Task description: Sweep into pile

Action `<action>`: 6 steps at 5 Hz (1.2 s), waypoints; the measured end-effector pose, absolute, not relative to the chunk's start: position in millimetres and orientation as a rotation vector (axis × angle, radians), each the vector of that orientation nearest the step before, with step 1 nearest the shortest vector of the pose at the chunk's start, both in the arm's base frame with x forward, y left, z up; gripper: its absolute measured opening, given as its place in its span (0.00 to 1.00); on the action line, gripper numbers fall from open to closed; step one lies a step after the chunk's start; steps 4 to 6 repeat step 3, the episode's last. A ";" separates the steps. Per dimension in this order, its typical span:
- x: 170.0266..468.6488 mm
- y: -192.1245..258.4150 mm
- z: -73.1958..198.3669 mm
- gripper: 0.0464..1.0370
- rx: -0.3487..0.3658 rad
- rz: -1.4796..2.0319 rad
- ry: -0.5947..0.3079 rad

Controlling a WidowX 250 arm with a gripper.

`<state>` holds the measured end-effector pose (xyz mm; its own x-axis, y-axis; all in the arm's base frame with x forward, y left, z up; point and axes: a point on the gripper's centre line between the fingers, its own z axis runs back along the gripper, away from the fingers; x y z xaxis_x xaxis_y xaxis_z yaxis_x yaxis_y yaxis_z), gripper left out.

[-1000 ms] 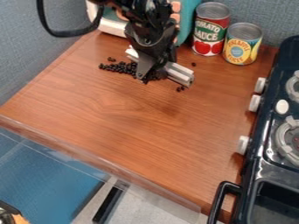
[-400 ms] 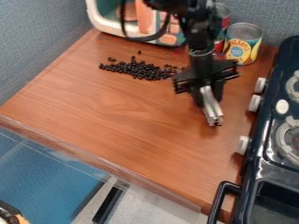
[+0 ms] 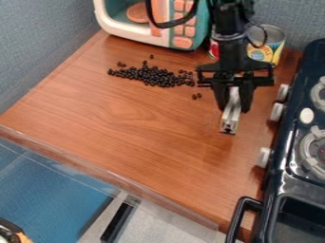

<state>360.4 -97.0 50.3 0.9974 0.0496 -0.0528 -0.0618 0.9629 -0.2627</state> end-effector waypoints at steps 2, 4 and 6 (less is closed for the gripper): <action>351.4 -98.7 29.9 0.70 -0.142 -0.278 0.140; 352.9 -98.9 51.3 0.96 -0.146 -0.288 0.082; 352.9 -98.9 51.3 0.96 -0.146 -0.288 0.082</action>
